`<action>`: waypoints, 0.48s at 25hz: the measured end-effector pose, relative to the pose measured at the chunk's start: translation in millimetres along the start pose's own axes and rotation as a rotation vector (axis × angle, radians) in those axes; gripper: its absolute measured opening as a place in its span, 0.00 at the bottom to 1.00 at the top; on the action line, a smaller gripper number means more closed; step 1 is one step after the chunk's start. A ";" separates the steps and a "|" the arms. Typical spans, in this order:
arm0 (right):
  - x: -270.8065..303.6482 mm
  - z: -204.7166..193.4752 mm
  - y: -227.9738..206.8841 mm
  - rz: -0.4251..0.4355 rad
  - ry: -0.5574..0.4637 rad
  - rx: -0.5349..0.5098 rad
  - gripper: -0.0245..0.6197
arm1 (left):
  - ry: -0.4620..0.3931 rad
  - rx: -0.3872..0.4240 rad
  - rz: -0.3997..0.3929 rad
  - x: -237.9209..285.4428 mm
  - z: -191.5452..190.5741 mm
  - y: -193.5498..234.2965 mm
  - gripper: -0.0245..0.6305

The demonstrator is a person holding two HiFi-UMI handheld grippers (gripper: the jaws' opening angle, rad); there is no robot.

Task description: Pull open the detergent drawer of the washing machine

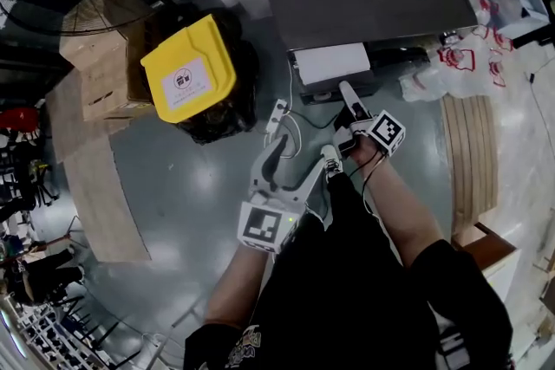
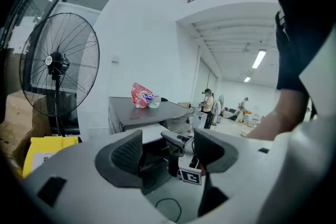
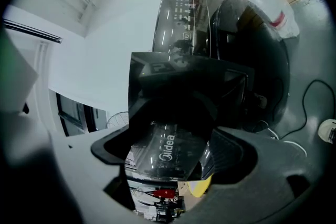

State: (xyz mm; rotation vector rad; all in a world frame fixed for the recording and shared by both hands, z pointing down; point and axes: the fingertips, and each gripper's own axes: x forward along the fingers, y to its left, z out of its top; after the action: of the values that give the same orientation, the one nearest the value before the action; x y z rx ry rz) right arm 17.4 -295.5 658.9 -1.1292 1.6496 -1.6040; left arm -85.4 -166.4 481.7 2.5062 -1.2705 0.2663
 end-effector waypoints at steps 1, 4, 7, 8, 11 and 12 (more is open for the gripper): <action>-5.4 -1.5 -0.8 0.000 0.000 -0.001 0.76 | 0.002 0.002 -0.006 -1.8 -0.5 -3.4 0.47; -19.8 -5.6 -3.8 -0.003 -0.001 0.001 0.76 | -0.017 0.024 -0.017 -6.3 -4.0 -11.4 0.47; -32.6 -10.8 -5.3 -0.007 -0.003 0.008 0.76 | -0.031 0.037 -0.024 -13.1 -7.6 -20.0 0.47; -37.1 -12.6 -5.9 -0.010 -0.003 0.006 0.76 | -0.016 0.031 -0.029 -16.3 -6.9 -24.2 0.47; -49.1 -17.7 -7.6 -0.012 -0.005 0.003 0.76 | 0.006 0.024 -0.037 -25.6 -9.4 -32.9 0.47; -52.3 -19.0 -8.2 -0.010 -0.008 0.003 0.76 | 0.008 0.023 -0.038 -28.1 -11.7 -34.6 0.47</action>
State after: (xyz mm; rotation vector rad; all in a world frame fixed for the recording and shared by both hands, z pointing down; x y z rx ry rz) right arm 27.7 -240.3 661.1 -1.1427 1.6384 -1.6049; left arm -74.2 -121.9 477.2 2.5434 -1.2223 0.2829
